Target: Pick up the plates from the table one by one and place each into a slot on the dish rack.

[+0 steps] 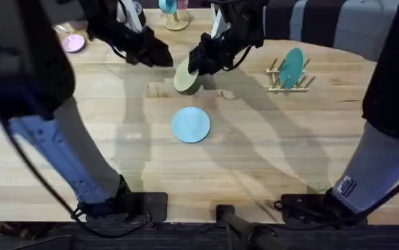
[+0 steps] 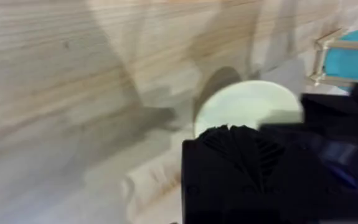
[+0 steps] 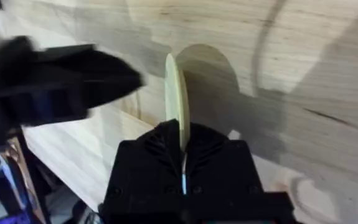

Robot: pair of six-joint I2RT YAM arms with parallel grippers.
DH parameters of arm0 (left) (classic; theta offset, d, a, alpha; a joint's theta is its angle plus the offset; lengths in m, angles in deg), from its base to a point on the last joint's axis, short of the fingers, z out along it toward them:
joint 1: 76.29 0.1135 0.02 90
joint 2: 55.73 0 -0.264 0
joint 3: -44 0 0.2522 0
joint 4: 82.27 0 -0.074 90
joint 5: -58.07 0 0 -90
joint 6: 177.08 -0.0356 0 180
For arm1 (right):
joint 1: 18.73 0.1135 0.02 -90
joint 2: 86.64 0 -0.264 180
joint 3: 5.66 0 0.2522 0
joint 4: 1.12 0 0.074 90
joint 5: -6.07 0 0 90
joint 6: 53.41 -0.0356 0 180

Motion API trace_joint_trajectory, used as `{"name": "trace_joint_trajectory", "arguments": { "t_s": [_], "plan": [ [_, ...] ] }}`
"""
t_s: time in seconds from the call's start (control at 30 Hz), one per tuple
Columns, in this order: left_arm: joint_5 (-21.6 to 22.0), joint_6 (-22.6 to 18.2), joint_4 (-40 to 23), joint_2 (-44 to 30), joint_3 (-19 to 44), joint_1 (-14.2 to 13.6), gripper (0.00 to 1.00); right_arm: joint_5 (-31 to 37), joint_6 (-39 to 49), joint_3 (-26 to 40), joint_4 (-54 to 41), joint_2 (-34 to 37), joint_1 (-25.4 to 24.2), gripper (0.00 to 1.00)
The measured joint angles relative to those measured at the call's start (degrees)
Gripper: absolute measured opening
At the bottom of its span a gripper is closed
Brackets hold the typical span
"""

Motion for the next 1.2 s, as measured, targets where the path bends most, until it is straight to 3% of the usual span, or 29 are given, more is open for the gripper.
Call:
{"name": "trace_joint_trajectory", "arguments": {
  "t_s": [0.23,0.5,0.83,1.2],
  "plan": [
    [5.82,-2.0,-5.98,12.68,0.0,0.62,0.039,-0.4,7.66,0.0,-5.19,-2.22,-2.14,0.029],
    [12.6,-3.69,-13.69,23.81,0.0,0.62,0.04,1.69,16.32,0.0,-12.05,-10.71,-5.34,0.029],
    [16.1,-5.74,-20.85,40.31,0.0,0.62,0.04,14.62,25.71,0.0,-23.08,-25.35,-5.62,0.029],
    [21.62,-6.0,-26.07,54.24,0.0,0.62,0.04,31.05,28.12,0.0,-30.01,-40.42,-5.65,0.03]
  ]
}}
